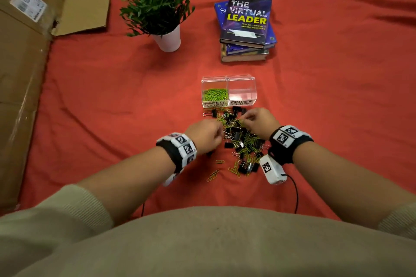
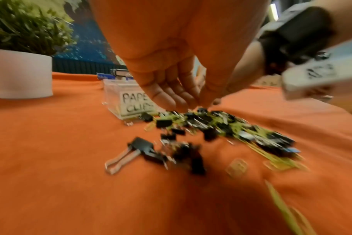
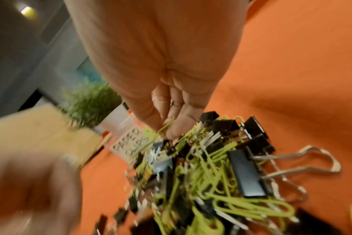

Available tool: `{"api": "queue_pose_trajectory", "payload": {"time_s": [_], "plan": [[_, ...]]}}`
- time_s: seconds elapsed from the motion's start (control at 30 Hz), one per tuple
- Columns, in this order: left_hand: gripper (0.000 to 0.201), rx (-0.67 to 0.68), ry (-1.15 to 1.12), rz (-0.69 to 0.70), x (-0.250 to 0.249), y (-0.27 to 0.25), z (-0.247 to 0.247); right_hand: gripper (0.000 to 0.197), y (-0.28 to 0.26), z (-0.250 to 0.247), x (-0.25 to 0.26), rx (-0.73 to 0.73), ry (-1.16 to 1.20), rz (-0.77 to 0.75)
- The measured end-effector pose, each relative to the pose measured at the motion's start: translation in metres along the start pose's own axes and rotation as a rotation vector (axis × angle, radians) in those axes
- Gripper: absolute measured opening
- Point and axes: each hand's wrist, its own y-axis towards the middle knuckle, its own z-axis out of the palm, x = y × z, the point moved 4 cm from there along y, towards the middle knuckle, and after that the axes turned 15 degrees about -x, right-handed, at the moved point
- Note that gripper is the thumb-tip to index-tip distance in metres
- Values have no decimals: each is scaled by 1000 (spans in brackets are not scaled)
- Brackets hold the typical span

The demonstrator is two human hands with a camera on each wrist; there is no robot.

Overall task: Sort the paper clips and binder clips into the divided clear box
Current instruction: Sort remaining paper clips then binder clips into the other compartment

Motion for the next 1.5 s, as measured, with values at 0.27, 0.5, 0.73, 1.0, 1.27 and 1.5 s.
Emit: {"api": "queue_pose_trajectory", "payload": {"time_s": [0.27,0.5,0.73,1.0,1.27,1.5], "plan": [[26,266,166,94,-3,-64,55,19,-23,-6,-8,260,695,422],[21,243,215,105,-2,-72,60,16,-54,15,-1,346,95,98],[26,222,258,105,-7,-76,63,12,-79,30,-6,359,-556,-413],[26,177,233,14,-4,-78,60,29,-83,36,-2,285,-678,-516],[36,196,303,72,-10,-80,65,54,-91,57,-1,276,-778,-538],[30,248,189,90,-7,-79,68,45,-97,59,-5,321,-782,-655]]}}
